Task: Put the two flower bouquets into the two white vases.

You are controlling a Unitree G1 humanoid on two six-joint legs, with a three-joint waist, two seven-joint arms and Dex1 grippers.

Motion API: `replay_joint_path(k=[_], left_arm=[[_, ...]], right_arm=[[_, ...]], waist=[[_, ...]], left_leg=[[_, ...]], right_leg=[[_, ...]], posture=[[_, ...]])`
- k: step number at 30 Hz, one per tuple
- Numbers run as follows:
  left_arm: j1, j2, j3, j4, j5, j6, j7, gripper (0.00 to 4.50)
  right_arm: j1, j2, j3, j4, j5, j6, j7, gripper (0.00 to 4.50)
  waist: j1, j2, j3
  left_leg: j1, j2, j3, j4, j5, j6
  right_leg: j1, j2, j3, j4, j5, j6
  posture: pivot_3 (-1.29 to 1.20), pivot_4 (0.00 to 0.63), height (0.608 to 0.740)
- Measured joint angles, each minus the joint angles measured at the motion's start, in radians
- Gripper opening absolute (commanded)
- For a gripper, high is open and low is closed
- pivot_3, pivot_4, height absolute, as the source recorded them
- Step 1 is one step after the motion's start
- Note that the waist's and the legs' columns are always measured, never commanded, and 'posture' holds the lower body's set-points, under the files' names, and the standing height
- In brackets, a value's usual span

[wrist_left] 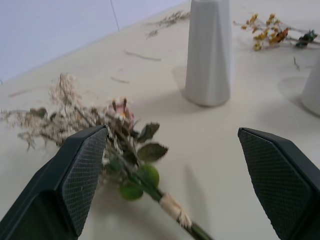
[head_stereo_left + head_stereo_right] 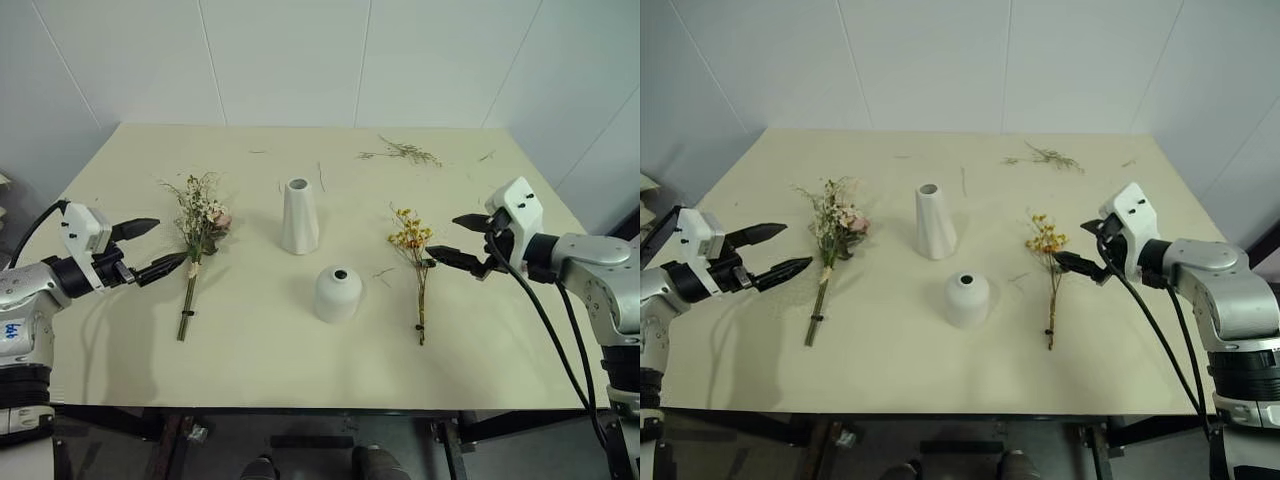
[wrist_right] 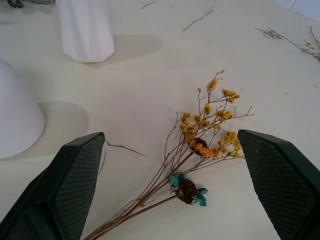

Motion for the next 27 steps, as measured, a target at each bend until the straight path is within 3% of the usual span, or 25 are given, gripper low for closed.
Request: replay_joint_path(k=[12,21,27], left_arm=[[-0.070,-0.046,-0.040,0.051,0.012,-0.021,-0.009,4.46],[-0.044,-0.047,-0.038,0.038,0.042,0.019,0.124,4.46],[0.020,-0.045,-0.039,-0.165,0.072,0.305,0.337,4.46]], right_arm=[[0.003,0.000,-0.039,-0.115,0.043,0.067,-0.022,4.50],[0.041,-0.006,-0.028,-0.246,0.143,0.085,0.072,4.50],[0.070,-0.006,-0.023,-0.256,0.155,0.019,0.111,4.50]], waist=[[0.001,0.000,0.000],[0.002,0.000,0.000],[0.004,0.000,0.000]], left_leg=[[0.000,0.000,0.000,0.000,0.000,0.000],[0.000,0.000,0.000,0.000,0.000,0.000],[0.000,0.000,-0.001,0.001,0.000,0.000]], right_leg=[[0.000,0.000,0.000,0.000,0.000,0.000],[0.000,0.000,0.000,0.000,0.000,0.000],[0.000,0.000,0.000,0.000,0.000,0.001]], posture=[[0.00,0.150,0.740],[0.00,0.150,0.740],[0.00,0.150,0.740]])
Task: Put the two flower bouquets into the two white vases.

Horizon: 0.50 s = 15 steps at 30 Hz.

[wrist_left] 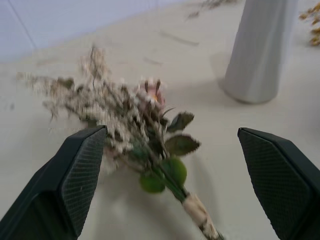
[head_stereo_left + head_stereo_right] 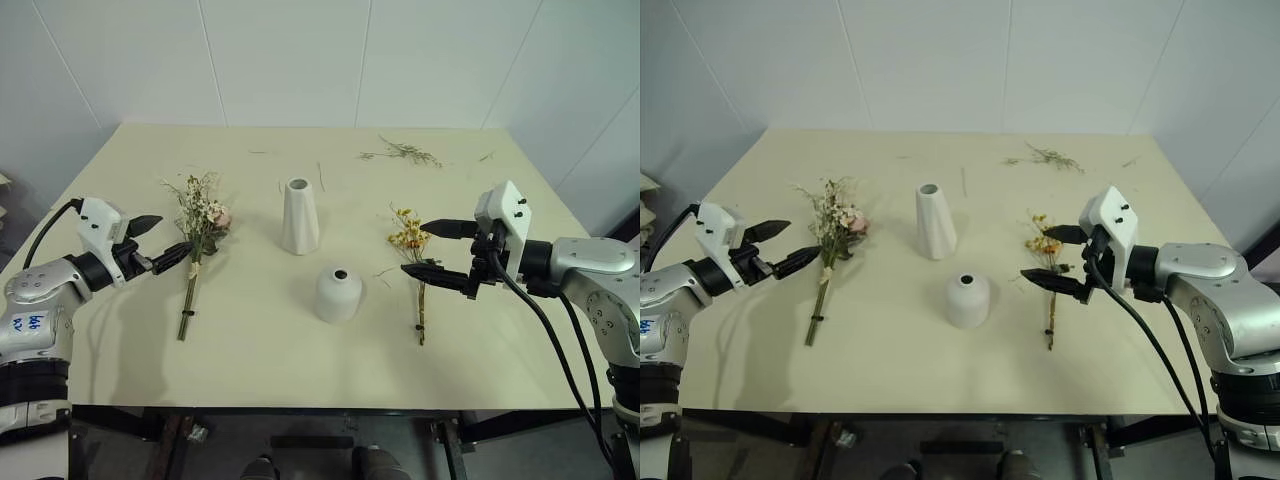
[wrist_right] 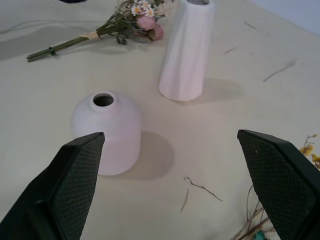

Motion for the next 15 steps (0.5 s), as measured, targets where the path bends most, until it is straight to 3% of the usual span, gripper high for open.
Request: replay_joint_path(k=[15], left_arm=[[0.035,0.000,-0.050,-0.249,0.040,0.473,0.246,4.46]], right_arm=[[0.070,-0.007,-0.085,0.003,0.085,-0.091,0.084,4.50]], waist=[[0.017,0.000,0.000]], left_leg=[[0.000,0.000,0.000,0.000,0.000,0.000]], right_leg=[[0.000,0.000,0.000,-0.001,0.000,0.000]], posture=[[0.00,0.150,0.740]])
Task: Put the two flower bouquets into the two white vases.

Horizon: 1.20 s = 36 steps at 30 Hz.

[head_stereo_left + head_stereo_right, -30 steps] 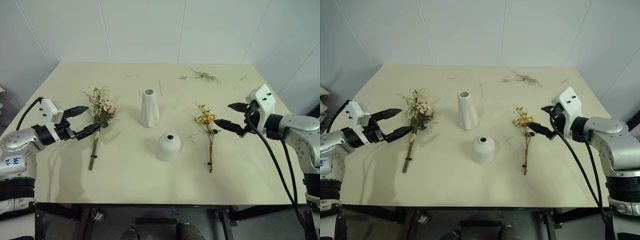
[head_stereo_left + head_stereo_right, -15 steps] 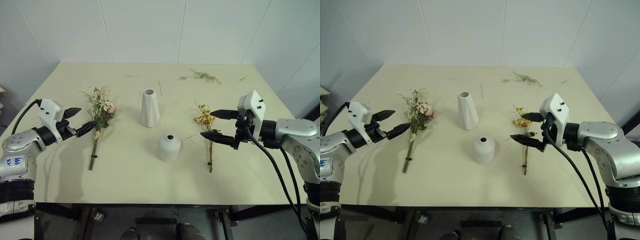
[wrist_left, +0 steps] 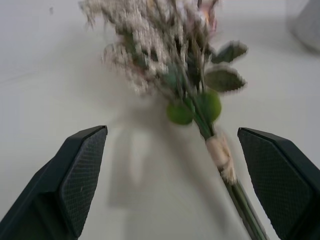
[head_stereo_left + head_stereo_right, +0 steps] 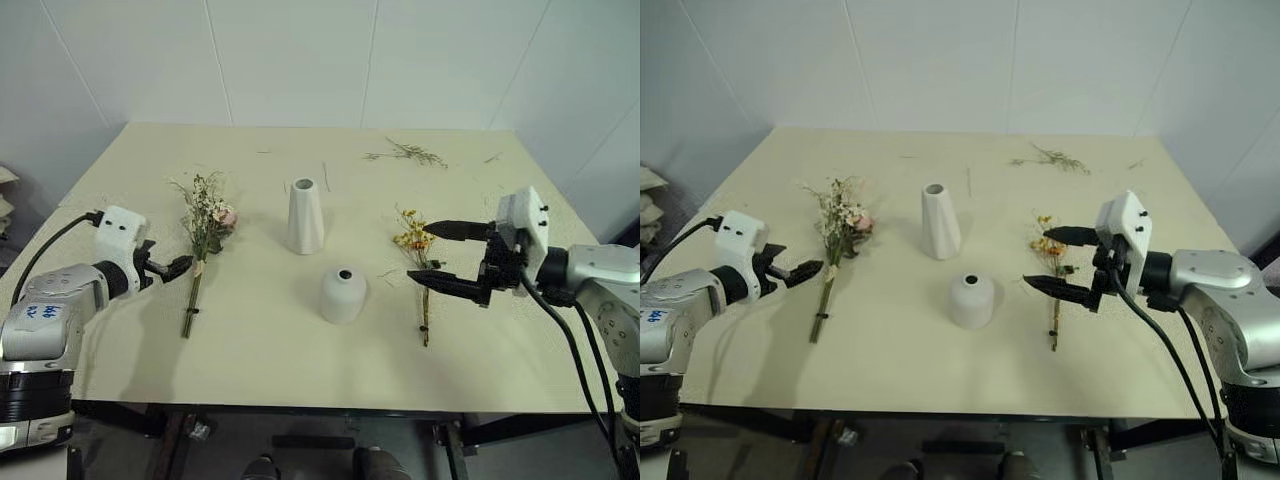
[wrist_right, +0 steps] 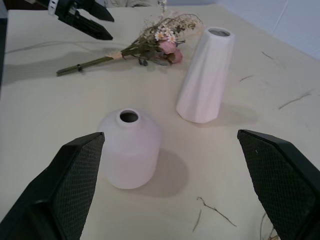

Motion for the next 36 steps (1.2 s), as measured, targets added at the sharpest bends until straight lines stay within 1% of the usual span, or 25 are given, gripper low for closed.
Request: replay_joint_path(k=[5,9,11,16,22,26,31,34,36], left_arm=[[-0.028,0.000,-0.045,-0.005,0.007,0.086,0.017,4.46],[-0.108,-0.005,-0.100,0.068,0.039,0.119,0.032,4.46],[-0.150,-0.014,-0.136,0.106,0.047,0.165,0.033,4.46],[-0.211,-0.030,-0.183,0.145,0.052,0.248,0.031,4.46],[-0.296,-0.051,-0.240,0.194,0.053,0.402,0.025,4.46],[-0.329,-0.054,-0.258,0.213,0.056,0.445,0.031,4.46],[-0.356,-0.062,-0.270,0.250,0.062,0.444,0.031,4.46],[-0.381,-0.072,-0.278,0.299,0.081,0.415,0.032,3.91],[-0.396,-0.086,-0.278,0.331,0.089,0.392,0.040,3.29]], right_arm=[[0.036,-0.010,-0.033,-0.001,0.008,-0.005,0.002,4.50],[0.081,-0.013,-0.033,-0.003,-0.028,-0.042,-0.005,4.50],[0.096,-0.025,-0.035,-0.013,-0.030,-0.045,-0.006,4.50],[0.100,-0.046,-0.042,-0.032,-0.021,-0.045,-0.006,4.50],[0.103,-0.068,-0.057,-0.033,-0.012,-0.045,-0.001,4.50],[0.103,-0.073,-0.071,-0.032,-0.012,-0.054,0.006,4.50],[0.103,-0.073,-0.074,-0.031,-0.010,-0.058,0.005,4.50],[0.103,-0.075,-0.075,-0.030,-0.003,-0.056,0.007,4.50],[0.104,-0.075,-0.078,-0.030,0.011,-0.049,0.008,4.50]], waist=[[0.002,0.000,0.000],[0.003,0.000,0.000],[0.002,0.000,0.000],[0.000,0.000,0.000],[0.002,0.000,0.000],[0.000,0.000,0.000],[0.002,0.000,0.000],[0.003,0.000,0.000],[0.003,0.000,0.000]], left_leg=[[0.000,0.000,0.000,0.000,0.000,0.000],[0.000,0.000,0.000,0.001,0.000,0.000],[0.000,0.000,0.000,0.001,0.000,0.000],[0.000,0.000,0.000,0.001,0.000,0.000],[-0.001,0.000,0.000,0.002,0.000,0.000],[-0.001,0.000,0.000,0.002,0.000,0.000],[-0.001,0.000,0.000,0.002,0.000,-0.001],[-0.001,-0.001,0.000,0.002,0.000,-0.001],[-0.001,-0.001,0.000,0.003,0.000,-0.001]], right_leg=[[0.000,0.000,0.000,0.000,0.000,0.000],[0.000,0.000,0.000,-0.001,0.000,0.000],[0.001,0.000,0.000,-0.001,0.000,0.000],[0.000,0.000,0.000,-0.001,0.000,0.000],[0.001,0.000,0.000,-0.001,0.001,0.001],[0.001,0.000,0.000,-0.001,0.001,0.001],[0.001,0.000,0.000,-0.001,0.001,0.001],[0.001,0.000,0.000,-0.001,0.001,0.001],[0.001,0.000,0.000,-0.001,0.001,0.001]], posture=[[0.00,0.150,0.740],[0.00,0.150,0.740],[0.00,0.150,0.740],[0.00,0.150,0.740],[0.00,0.150,0.740],[0.00,0.150,0.740],[0.00,0.150,0.740],[0.00,0.150,0.740],[0.00,0.150,0.740]])
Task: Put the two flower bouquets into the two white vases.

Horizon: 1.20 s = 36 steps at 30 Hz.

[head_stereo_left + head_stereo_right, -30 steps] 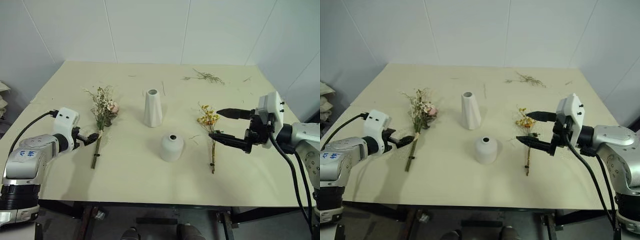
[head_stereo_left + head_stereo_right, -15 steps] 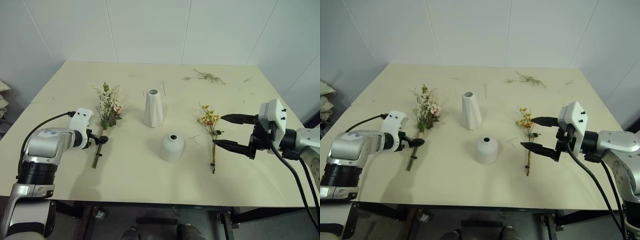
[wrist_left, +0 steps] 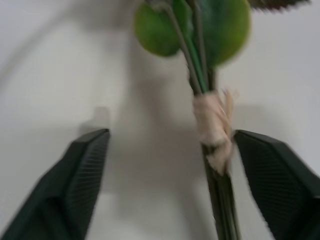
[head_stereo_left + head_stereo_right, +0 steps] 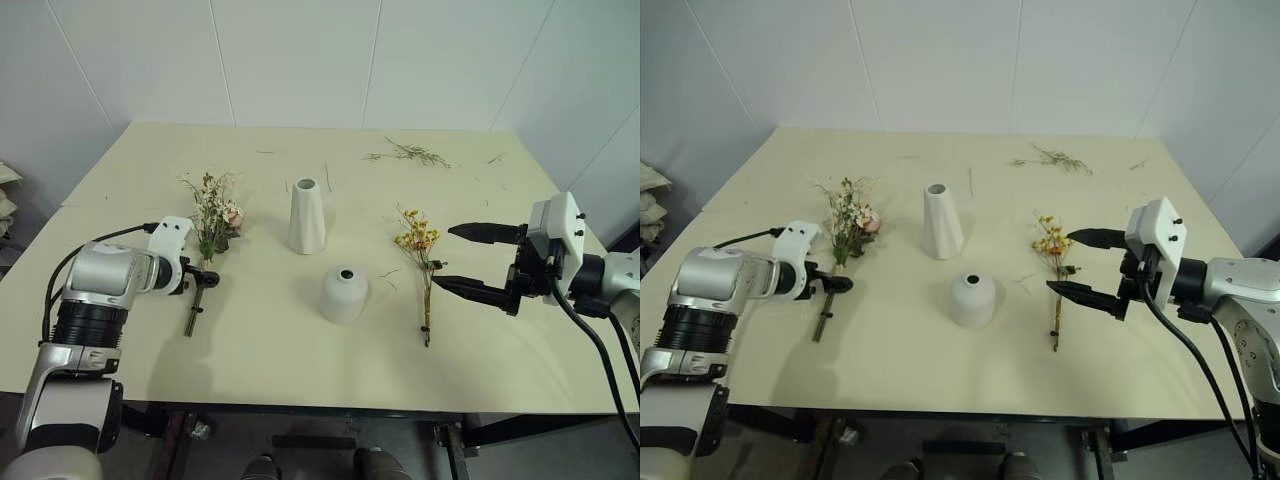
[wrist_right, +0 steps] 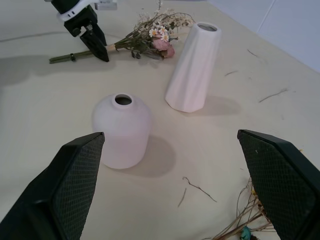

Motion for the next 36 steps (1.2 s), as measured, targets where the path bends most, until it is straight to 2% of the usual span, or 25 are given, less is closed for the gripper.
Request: replay_joint_path(k=[10,22,26,31,36], left_arm=[[-0.015,-0.059,0.020,0.071,0.033,-0.143,0.024,0.18],[-0.144,-0.118,0.118,0.234,0.038,-0.496,0.060,0.14],[-0.247,-0.146,0.177,0.403,0.035,-0.678,0.071,0.14],[-0.373,-0.167,0.192,0.592,0.036,-0.984,-0.024,0.14],[-0.469,-0.195,0.226,0.748,0.033,-1.184,-0.058,0.14]], right_arm=[[0.012,0.020,-0.090,-0.016,0.151,0.094,-0.064,4.50],[0.116,0.044,-0.154,-0.083,0.200,0.097,-0.151,4.50],[0.145,0.048,-0.156,-0.096,0.196,0.088,-0.175,4.50],[0.172,0.054,-0.159,-0.129,0.188,0.071,-0.200,4.50],[0.195,0.065,-0.166,-0.155,0.189,0.060,-0.222,4.50]], waist=[[0.001,0.000,0.000],[0.001,0.000,0.000],[0.002,0.000,0.000],[0.003,0.000,0.000],[0.001,0.000,0.000]], left_leg=[[0.000,0.000,0.000,0.001,0.000,0.000],[-0.001,0.000,0.000,0.001,0.000,0.000],[-0.001,0.000,0.000,0.002,0.000,0.000],[-0.002,-0.001,0.000,0.002,0.000,0.000],[-0.002,0.000,0.001,0.002,0.000,0.000]], right_leg=[[0.000,0.000,0.000,0.000,0.000,0.000],[0.000,0.000,0.000,0.000,0.001,0.001],[0.000,0.000,0.000,-0.001,0.001,0.002],[0.000,0.000,0.000,-0.002,0.001,0.002],[0.000,0.000,0.000,-0.002,0.002,0.002]], posture=[[0.00,0.150,0.740],[0.00,0.150,0.740],[0.00,0.150,0.740],[0.00,0.150,0.740],[0.00,0.150,0.740]])
